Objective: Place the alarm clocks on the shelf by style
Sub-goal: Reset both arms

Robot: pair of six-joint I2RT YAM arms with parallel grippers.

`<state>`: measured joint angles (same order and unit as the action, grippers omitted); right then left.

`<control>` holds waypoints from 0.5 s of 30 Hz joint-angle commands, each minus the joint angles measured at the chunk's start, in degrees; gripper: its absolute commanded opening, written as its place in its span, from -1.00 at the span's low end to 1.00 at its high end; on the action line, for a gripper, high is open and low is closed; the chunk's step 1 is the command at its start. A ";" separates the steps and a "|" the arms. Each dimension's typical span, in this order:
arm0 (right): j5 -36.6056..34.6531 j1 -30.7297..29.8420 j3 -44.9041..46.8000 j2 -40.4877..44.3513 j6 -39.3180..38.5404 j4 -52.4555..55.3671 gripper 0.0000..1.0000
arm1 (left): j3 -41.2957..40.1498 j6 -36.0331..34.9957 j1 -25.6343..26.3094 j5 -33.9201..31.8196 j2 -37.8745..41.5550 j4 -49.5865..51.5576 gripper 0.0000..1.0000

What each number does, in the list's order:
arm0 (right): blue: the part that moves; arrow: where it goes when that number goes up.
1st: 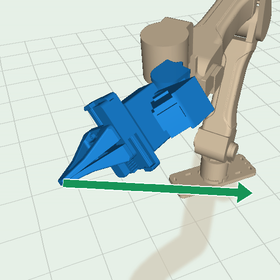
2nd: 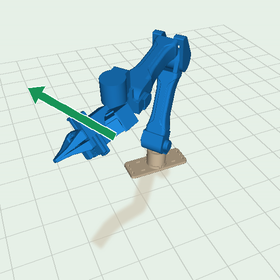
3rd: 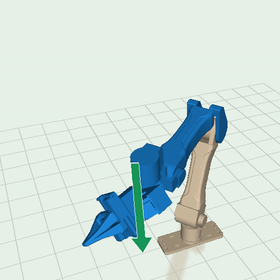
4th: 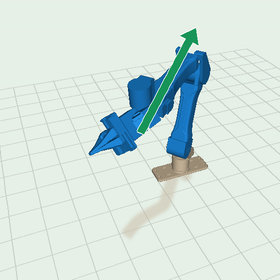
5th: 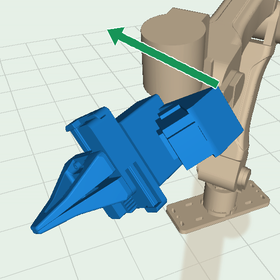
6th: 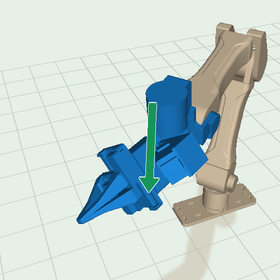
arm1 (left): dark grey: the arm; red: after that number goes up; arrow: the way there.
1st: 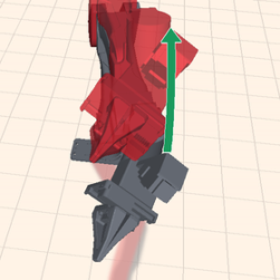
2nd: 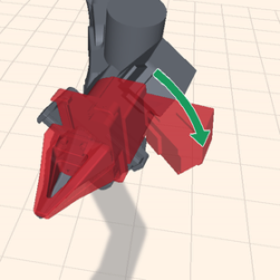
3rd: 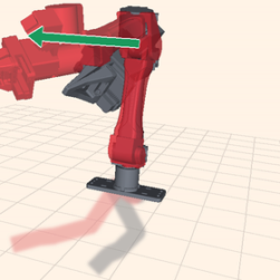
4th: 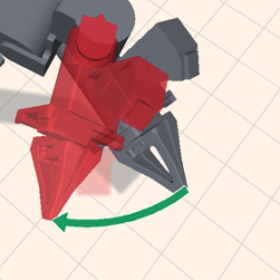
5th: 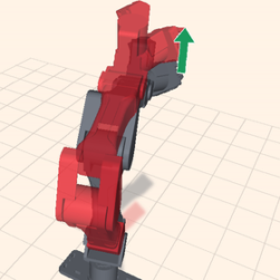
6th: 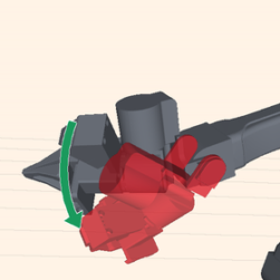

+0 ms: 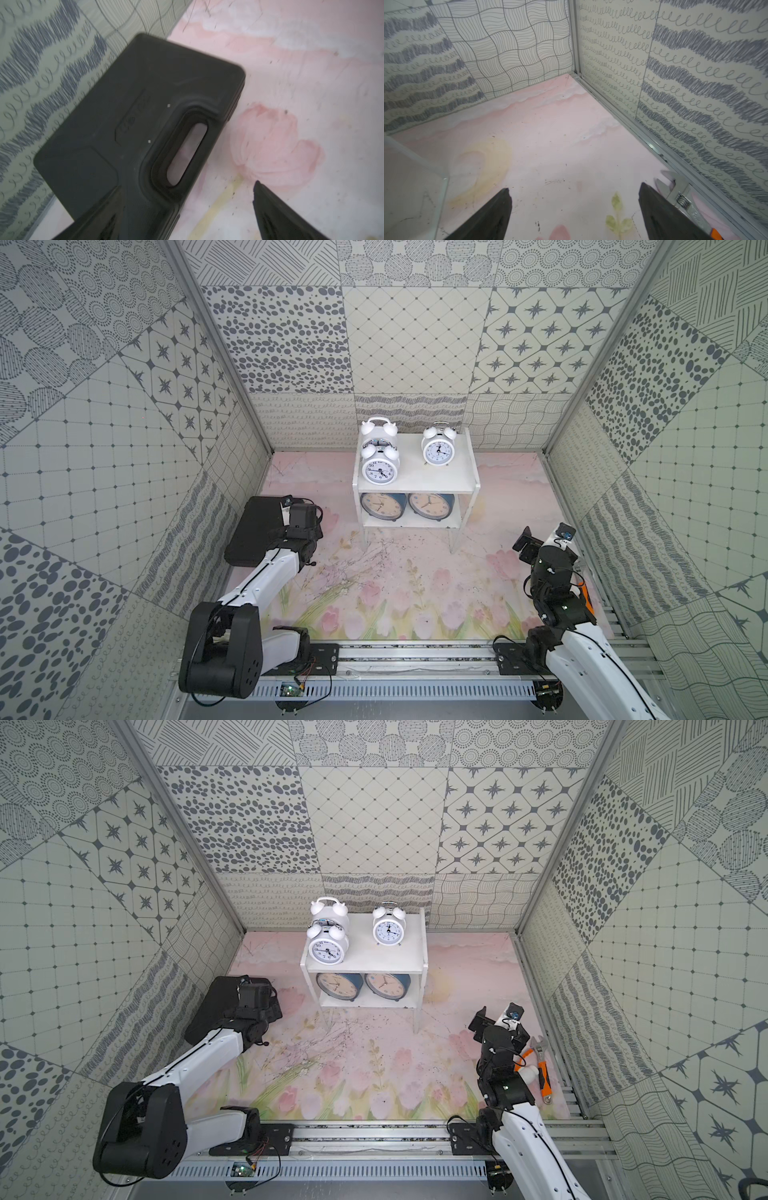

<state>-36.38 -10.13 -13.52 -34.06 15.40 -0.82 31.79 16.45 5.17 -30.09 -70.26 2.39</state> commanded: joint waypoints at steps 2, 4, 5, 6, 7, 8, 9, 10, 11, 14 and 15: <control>-3.08 1.72 3.56 -8.05 -3.99 -14.53 0.99 | -11.40 -2.97 -1.97 3.07 -0.15 -29.96 0.99; -1.21 2.46 2.55 -14.18 -3.21 -18.71 0.99 | -13.95 -1.56 -3.21 3.45 -0.74 -37.82 0.99; 1.43 3.18 3.43 -17.87 -3.78 -26.02 0.99 | -15.81 -0.65 -3.49 3.45 -0.97 -42.56 0.99; 3.86 3.84 4.42 -21.41 -3.84 -32.71 0.99 | -17.52 -0.54 -3.94 3.45 -1.72 -47.21 0.99; 7.34 5.08 5.17 -25.76 -4.55 -40.39 0.99 | -18.19 -0.83 -4.08 2.42 -3.07 -50.41 0.99; 9.56 5.73 4.94 -29.58 -5.58 -44.85 0.99 | -18.30 -1.46 -4.11 2.99 -4.20 -52.27 0.99; 12.66 6.41 4.25 -33.70 -6.96 -49.16 0.99 | -18.34 -1.79 -4.44 5.24 -6.04 -54.42 0.99; 16.44 7.12 3.55 -37.62 -8.54 -53.87 0.99 | -18.04 -2.45 -4.56 7.71 -8.35 -56.90 0.99; 19.86 7.78 2.91 -41.05 -8.81 -56.34 0.99 | -17.99 -3.39 -4.51 9.42 -10.83 -59.59 1.00; 28.04 8.90 1.95 -55.67 -9.93 -69.62 0.99 | -15.59 -6.99 -4.50 17.84 -14.13 -58.93 0.99; 29.57 9.09 1.85 -59.62 -10.28 -76.36 0.99 | -14.41 -7.83 -4.36 19.24 -16.02 -58.25 0.99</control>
<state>-16.64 -1.54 -10.96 -86.32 7.92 -54.96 15.81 11.60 0.95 -29.02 -81.10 -45.80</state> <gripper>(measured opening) 0.994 0.996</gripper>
